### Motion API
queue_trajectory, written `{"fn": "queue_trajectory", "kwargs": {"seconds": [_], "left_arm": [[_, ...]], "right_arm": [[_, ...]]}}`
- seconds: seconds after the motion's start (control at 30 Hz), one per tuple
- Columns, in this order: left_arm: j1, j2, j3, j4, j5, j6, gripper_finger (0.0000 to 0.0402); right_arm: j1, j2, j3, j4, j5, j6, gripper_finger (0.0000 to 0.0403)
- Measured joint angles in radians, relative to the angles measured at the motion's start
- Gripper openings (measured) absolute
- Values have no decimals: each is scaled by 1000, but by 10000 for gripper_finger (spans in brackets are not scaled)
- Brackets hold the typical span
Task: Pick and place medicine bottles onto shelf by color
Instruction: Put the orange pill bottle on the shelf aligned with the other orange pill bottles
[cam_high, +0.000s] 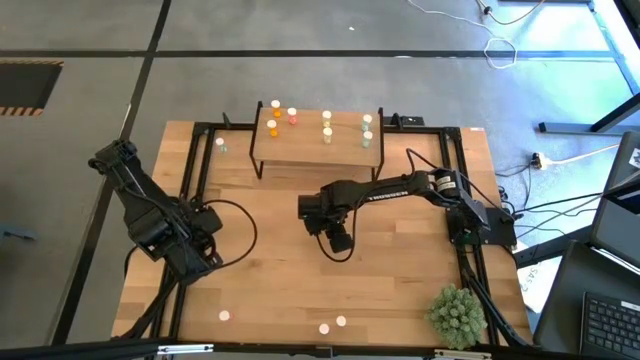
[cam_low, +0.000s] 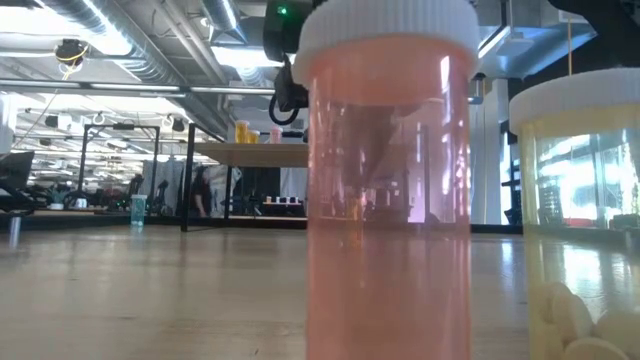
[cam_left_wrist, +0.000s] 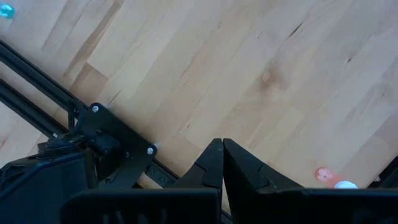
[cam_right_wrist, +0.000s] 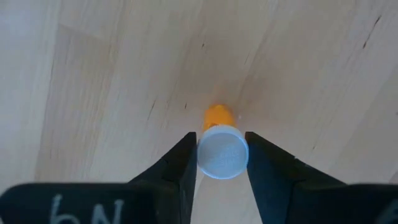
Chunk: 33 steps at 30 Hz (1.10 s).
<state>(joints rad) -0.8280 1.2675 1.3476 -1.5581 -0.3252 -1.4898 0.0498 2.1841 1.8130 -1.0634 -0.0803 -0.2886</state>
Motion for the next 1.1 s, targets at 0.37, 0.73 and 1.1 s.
{"fn": "queue_trajectory", "kwargs": {"seconds": [0.37,0.73,1.1], "left_arm": [[0,0,0,0,-2,7,2],[0,0,0,-12,-145,7,1],[37,0,0,-13,-250,57,2]], "right_arm": [[0,0,85,-94,0,25,122],[-2,-2,386,-170,13,123,121],[-28,-2,532,-170,103,121,121]]}}
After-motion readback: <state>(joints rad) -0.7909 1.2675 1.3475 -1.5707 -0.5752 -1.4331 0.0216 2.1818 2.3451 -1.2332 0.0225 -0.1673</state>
